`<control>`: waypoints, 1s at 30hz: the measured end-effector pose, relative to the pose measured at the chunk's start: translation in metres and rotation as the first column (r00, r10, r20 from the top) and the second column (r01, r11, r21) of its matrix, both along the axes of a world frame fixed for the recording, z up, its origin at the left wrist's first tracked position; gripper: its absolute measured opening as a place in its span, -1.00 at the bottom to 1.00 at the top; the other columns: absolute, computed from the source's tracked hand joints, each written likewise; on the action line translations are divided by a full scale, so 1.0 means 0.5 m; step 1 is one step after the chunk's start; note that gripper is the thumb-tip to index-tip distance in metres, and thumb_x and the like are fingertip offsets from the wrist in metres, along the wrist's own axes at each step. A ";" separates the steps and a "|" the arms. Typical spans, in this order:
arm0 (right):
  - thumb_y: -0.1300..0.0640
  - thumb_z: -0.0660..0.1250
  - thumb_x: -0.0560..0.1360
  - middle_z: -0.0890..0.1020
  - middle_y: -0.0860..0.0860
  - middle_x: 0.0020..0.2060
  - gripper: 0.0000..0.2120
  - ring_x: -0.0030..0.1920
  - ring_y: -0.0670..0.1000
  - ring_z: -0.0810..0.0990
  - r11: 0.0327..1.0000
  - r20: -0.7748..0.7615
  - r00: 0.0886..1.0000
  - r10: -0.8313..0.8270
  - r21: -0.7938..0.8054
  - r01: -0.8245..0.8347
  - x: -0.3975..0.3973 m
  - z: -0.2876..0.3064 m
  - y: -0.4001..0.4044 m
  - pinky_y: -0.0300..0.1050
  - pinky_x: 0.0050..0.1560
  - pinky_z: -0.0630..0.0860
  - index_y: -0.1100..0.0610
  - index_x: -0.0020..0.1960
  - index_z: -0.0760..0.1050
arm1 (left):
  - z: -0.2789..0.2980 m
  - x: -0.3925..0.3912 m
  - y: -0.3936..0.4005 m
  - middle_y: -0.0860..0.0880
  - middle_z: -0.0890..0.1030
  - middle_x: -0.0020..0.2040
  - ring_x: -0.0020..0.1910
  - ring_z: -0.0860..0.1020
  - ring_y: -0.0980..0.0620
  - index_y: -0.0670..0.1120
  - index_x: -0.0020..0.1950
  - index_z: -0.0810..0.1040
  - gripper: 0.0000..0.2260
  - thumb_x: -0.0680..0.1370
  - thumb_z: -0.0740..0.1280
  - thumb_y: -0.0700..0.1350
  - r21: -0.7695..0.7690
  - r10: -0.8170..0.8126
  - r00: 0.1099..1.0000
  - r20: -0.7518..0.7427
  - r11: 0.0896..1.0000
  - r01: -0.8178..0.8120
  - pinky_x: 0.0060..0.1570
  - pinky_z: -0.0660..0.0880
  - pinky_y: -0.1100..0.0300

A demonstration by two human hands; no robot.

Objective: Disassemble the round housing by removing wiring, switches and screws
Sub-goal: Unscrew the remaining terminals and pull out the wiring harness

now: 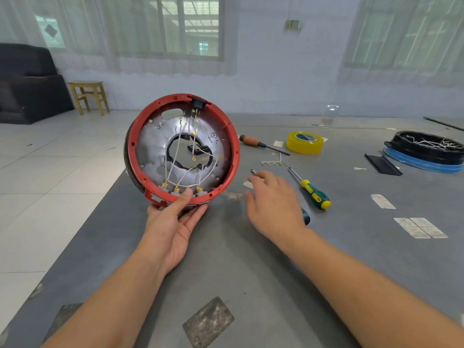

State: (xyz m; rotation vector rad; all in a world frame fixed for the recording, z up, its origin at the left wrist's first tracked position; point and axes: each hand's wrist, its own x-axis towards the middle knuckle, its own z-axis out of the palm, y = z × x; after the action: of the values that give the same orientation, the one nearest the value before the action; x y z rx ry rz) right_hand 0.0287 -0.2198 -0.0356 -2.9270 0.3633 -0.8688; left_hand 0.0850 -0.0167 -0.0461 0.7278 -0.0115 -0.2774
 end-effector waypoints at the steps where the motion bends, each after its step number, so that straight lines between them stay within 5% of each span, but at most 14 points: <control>1: 0.02 0.22 0.57 0.51 0.05 0.31 -0.66 0.25 0.16 0.48 0.984 -0.066 0.990 -0.124 -0.134 0.115 -0.010 0.000 -0.018 0.10 0.20 0.41 0.04 0.30 0.52 | 0.001 0.000 0.000 -0.27 0.69 0.22 0.13 0.72 -0.25 -0.19 0.55 0.32 -0.20 0.36 0.57 -0.24 -0.008 0.009 1.000 -0.005 1.000 -0.009 -0.02 0.70 -0.03; 4: 0.07 0.21 0.54 0.53 0.10 0.18 -0.72 0.17 0.21 0.49 0.931 -0.215 0.912 -0.348 -0.195 0.309 -0.027 -0.015 -0.041 0.08 0.09 0.38 0.06 0.23 0.49 | 0.002 0.001 0.000 -0.27 0.68 0.24 0.13 0.72 -0.26 -0.18 0.56 0.31 -0.18 0.35 0.58 -0.24 -0.015 0.022 1.000 -0.004 1.000 -0.023 -0.03 0.70 -0.03; 8: 0.13 0.14 0.58 0.55 0.13 0.15 -0.74 0.16 0.19 0.50 0.945 -0.275 0.904 -0.328 -0.083 0.318 -0.021 -0.029 -0.055 0.02 -0.09 0.32 0.09 0.25 0.42 | 0.003 -0.001 0.002 -0.26 0.67 0.26 0.14 0.71 -0.26 -0.17 0.56 0.31 -0.19 0.36 0.57 -0.24 -0.013 0.021 1.000 0.004 1.000 -0.021 0.00 0.70 -0.03; 11: 0.22 0.13 0.58 0.53 0.16 0.15 -0.66 0.12 0.19 0.48 0.961 -0.262 0.926 -0.273 -0.034 0.274 -0.021 -0.033 -0.062 -0.04 -0.01 0.34 0.13 0.35 0.38 | 0.001 -0.003 0.008 -0.25 0.66 0.29 0.15 0.71 -0.27 -0.16 0.54 0.31 -0.21 0.37 0.57 -0.24 -0.010 0.027 1.000 0.002 1.000 -0.027 0.01 0.70 -0.04; 18: -0.01 0.14 0.70 0.55 0.06 0.27 -0.59 0.25 0.10 0.54 0.816 0.060 0.996 -0.068 0.577 0.021 -0.030 -0.037 -0.071 -0.06 0.21 0.44 0.04 0.52 0.35 | 0.003 0.013 0.031 -0.23 0.68 0.25 0.13 0.73 -0.20 -0.12 0.53 0.30 -0.37 0.53 0.48 -0.33 0.063 0.051 0.998 0.024 0.997 -0.052 0.02 0.70 -0.05; 21: -0.06 0.16 0.69 0.61 -0.01 0.10 -0.59 -0.12 -0.13 0.63 0.710 0.223 0.975 0.006 0.685 -0.161 -0.038 -0.037 -0.065 -0.20 -0.11 0.57 -0.11 0.52 0.33 | 0.003 0.023 0.028 -0.25 0.67 0.26 0.12 0.73 -0.22 -0.14 0.53 0.29 -0.39 0.55 0.46 -0.36 0.080 0.059 0.998 0.006 0.995 -0.060 0.02 0.70 -0.06; 23: -0.07 0.22 0.66 0.64 -0.11 0.06 -0.67 -0.29 -0.11 0.59 0.608 0.325 0.945 0.048 0.741 -0.286 -0.042 -0.031 -0.057 -0.21 -0.27 0.52 -0.27 0.42 0.39 | 0.005 0.032 0.028 -0.27 0.65 0.28 0.11 0.73 -0.23 -0.16 0.53 0.29 -0.40 0.56 0.46 -0.36 0.104 0.062 0.998 0.004 0.993 -0.062 -0.01 0.71 -0.05; 27: -0.16 0.38 0.55 0.66 -0.06 -0.07 -0.76 -0.34 -0.07 0.55 0.525 0.352 0.926 0.134 0.767 -0.368 -0.056 -0.021 -0.046 -0.07 -0.28 0.51 -0.30 0.21 0.51 | 0.011 0.054 0.040 -0.34 0.62 0.29 0.11 0.72 -0.27 -0.18 0.53 0.28 -0.41 0.57 0.43 -0.39 0.160 0.033 0.999 0.024 0.987 -0.036 0.06 0.69 -0.15; 30: -0.09 0.48 0.49 0.68 -0.16 -0.19 -0.86 -0.30 -0.17 0.55 0.580 0.297 0.933 0.205 0.731 -0.360 -0.065 -0.017 -0.049 -0.18 -0.21 0.48 -0.23 0.05 0.62 | 0.007 0.058 0.048 -0.31 0.70 0.16 0.09 0.72 -0.30 -0.15 0.51 0.30 -0.43 0.57 0.41 -0.41 0.154 0.008 1.000 0.027 0.988 -0.012 0.06 0.69 -0.17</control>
State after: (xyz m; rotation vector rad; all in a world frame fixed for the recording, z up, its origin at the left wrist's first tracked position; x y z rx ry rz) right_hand -0.0036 -0.2445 -0.0439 -1.9890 0.1714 -0.6779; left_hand 0.1141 0.0074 -0.0426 0.8848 -0.0114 -0.2610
